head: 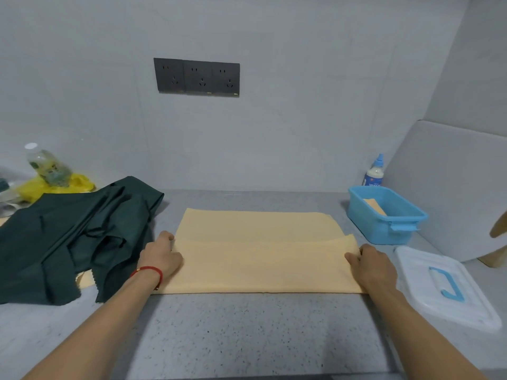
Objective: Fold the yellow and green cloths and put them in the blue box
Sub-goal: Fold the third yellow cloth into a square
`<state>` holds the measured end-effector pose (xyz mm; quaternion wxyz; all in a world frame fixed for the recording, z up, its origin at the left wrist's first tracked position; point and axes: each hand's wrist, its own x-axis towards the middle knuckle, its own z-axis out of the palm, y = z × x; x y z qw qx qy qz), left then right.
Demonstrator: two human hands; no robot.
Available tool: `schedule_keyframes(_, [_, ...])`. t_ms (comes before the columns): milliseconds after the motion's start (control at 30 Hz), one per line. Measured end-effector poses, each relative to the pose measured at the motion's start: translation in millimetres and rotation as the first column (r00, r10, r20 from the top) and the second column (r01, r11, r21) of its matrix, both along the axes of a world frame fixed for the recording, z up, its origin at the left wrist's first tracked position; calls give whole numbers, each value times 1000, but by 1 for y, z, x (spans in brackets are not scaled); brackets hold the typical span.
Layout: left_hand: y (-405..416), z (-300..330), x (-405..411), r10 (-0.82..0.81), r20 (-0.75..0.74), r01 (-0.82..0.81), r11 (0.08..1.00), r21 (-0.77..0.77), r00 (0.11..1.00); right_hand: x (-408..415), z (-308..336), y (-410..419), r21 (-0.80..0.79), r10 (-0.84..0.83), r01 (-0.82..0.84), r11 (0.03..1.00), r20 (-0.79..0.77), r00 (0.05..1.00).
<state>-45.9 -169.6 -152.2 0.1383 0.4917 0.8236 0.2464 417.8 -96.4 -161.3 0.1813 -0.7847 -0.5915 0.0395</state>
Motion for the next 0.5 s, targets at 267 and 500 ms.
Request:
schedule_keyframes(267, [-10,-2,6,71,55,-79,986,146,996,1,7,-1,-1,-20,20,1000,-112,994])
schedule_keyframes(500, [-17,3,9,62,73,-76,977,201,995,5,4,-1,28,6,-1,1000,-177,984])
